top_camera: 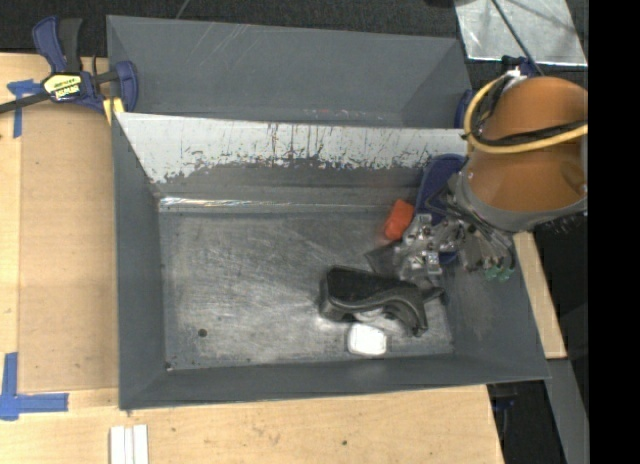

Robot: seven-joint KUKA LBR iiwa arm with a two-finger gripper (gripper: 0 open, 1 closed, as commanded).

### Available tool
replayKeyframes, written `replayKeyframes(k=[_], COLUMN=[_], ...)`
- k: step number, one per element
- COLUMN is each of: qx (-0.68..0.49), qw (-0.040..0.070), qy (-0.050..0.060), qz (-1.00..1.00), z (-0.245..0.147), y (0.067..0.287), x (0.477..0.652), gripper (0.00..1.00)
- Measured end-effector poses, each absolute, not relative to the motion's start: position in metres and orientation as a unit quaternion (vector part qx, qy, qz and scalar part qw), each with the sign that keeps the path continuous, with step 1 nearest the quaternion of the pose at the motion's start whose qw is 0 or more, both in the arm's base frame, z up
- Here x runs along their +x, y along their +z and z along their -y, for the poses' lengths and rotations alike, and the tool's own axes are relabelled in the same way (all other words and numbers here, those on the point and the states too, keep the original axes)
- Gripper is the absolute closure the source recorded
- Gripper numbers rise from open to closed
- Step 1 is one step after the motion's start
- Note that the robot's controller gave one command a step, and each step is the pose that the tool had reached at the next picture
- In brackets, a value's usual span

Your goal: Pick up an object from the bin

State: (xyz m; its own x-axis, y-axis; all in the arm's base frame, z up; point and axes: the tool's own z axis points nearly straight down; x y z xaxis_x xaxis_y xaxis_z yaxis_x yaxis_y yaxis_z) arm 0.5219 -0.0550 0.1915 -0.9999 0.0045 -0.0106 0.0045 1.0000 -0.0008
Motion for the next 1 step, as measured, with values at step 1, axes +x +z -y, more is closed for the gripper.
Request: replayKeyframes(k=[1], qx=[-0.061], qw=[0.001], qy=[0.000], qz=[-0.998], z=[0.0108], y=[0.2178], x=[0.4944], gripper=[1.00])
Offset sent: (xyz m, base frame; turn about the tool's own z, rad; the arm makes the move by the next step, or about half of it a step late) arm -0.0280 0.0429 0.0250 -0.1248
